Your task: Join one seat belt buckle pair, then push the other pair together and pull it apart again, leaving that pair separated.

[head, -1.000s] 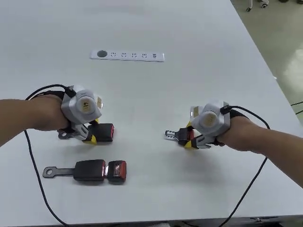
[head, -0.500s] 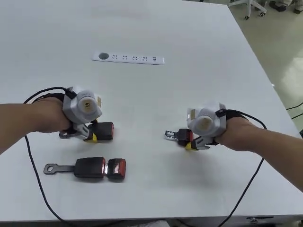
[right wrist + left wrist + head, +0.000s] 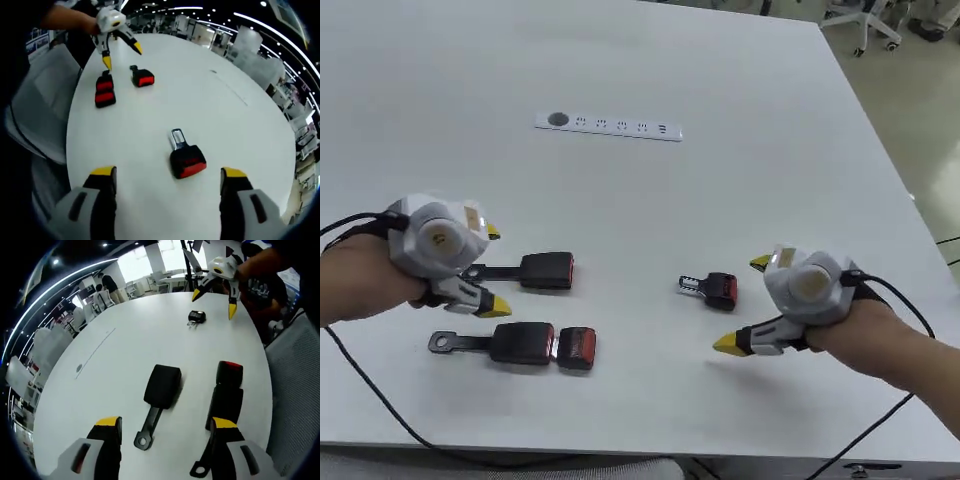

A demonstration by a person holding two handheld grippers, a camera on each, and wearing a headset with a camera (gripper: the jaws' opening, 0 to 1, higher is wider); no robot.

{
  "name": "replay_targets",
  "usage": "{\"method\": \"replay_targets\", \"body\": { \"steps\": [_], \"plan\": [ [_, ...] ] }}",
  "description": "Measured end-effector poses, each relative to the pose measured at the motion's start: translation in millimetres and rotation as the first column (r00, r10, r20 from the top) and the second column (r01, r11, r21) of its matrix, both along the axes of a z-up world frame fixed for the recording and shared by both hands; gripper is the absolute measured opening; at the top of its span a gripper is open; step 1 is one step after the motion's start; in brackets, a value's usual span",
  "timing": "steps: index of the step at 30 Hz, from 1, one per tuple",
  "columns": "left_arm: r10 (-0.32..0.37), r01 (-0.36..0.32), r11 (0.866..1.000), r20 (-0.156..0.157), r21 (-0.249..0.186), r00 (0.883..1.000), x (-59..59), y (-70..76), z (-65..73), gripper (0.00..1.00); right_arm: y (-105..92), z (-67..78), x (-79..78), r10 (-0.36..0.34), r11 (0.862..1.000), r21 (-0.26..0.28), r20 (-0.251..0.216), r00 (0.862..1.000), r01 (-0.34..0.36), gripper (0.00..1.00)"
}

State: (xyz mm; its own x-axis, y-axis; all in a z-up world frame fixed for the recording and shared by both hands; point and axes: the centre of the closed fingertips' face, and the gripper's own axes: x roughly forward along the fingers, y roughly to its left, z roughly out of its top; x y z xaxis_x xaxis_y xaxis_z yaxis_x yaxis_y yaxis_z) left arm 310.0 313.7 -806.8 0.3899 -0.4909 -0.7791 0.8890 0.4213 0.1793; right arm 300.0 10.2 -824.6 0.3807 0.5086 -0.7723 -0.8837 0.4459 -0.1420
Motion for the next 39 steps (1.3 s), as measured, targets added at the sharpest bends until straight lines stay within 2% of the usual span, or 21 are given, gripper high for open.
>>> {"method": "replay_targets", "body": {
  "steps": [2, 4, 5, 8, 11, 13, 15, 18, 21, 24, 27, 31, 35, 37, 39],
  "plan": [
    [0.015, -0.015, 1.000, 0.017, -0.021, 1.000, -11.4, 9.9, 6.1, 0.79, -0.7, 3.4, -6.7, -0.025, 0.999, 0.020, 0.003, 1.000, 0.025, 0.88],
    [0.025, -0.025, 0.999, 0.013, -0.041, 1.000, -26.9, 18.9, 10.8, 0.80, -0.5, 7.1, -14.9, -0.052, 0.997, 0.049, -0.001, 0.999, 0.052, 0.90],
    [0.029, -0.028, 0.998, 0.022, -0.049, 0.999, -31.9, 22.4, 13.7, 0.82, -0.5, 9.1, -18.3, -0.061, 0.996, 0.060, -0.003, 0.998, 0.061, 0.91],
    [0.090, -0.087, 0.992, 0.020, -0.092, 0.996, -48.1, 36.1, 22.6, 0.85, -2.2, 18.7, -32.1, -0.090, 0.992, 0.090, -0.001, 0.996, 0.090, 0.95],
    [0.122, -0.119, 0.987, 0.015, -0.109, 0.992, -59.7, 46.6, 28.0, 0.88, -2.6, 25.6, -41.4, -0.120, 0.985, 0.123, -0.001, 0.993, 0.120, 0.98],
    [0.145, -0.142, 0.984, 0.023, -0.110, 0.989, -64.3, 55.5, 30.8, 0.91, -3.2, 27.5, -48.0, -0.139, 0.981, 0.138, -0.008, 0.990, 0.139, 0.99],
    [0.178, -0.176, 0.978, 0.014, -0.113, 0.984, -68.3, 65.3, 32.4, 0.91, -2.9, 28.8, -54.2, -0.156, 0.976, 0.150, -0.020, 0.988, 0.157, 1.00],
    [0.225, -0.222, 0.965, 0.007, -0.137, 0.974, -71.6, 74.6, 35.2, 0.92, -2.4, 29.6, -59.8, -0.148, 0.978, 0.150, -0.013, 0.989, 0.148, 1.00],
    [0.265, -0.263, 0.950, -0.007, -0.170, 0.964, -73.5, 77.4, 36.8, 1.00, -6.6, 33.3, -56.7, -0.180, 0.970, 0.165, -0.008, 0.984, 0.179, 1.00],
    [0.280, -0.274, 0.945, 0.006, -0.179, 0.960, -72.9, 79.4, 39.0, 1.00, -11.1, 38.7, -53.0, -0.208, 0.962, 0.177, -0.006, 0.978, 0.206, 1.00],
    [0.294, -0.289, 0.940, 0.003, -0.180, 0.956, -74.2, 80.3, 37.8, 1.00, -14.1, 44.4, -49.3, -0.225, 0.959, 0.181, 0.007, 0.974, 0.220, 1.00],
    [0.309, -0.304, 0.939, 0.011, -0.161, 0.951, -75.6, 87.2, 38.7, 1.00, -14.3, 43.3, -50.2, -0.224, 0.960, 0.176, 0.006, 0.974, 0.220, 1.00],
    [0.347, -0.339, 0.921, 0.012, -0.192, 0.938, -70.3, 93.4, 44.3, 1.00, -15.8, 41.9, -53.3, -0.228, 0.961, 0.161, -0.003, 0.974, 0.225, 1.00],
    [0.351, -0.341, 0.919, 0.019, -0.197, 0.936, -68.6, 94.0, 47.0, 1.00, -15.7, 44.7, -54.1, -0.214, 0.966, 0.155, 0.027, 0.976, 0.208, 1.00],
    [0.353, -0.342, 0.918, 0.022, -0.202, 0.935, -67.9, 94.2, 48.5, 1.00, -17.1, 42.4, -57.1, -0.177, 0.978, 0.116, 0.047, 0.983, 0.171, 1.00]
  ]
}}
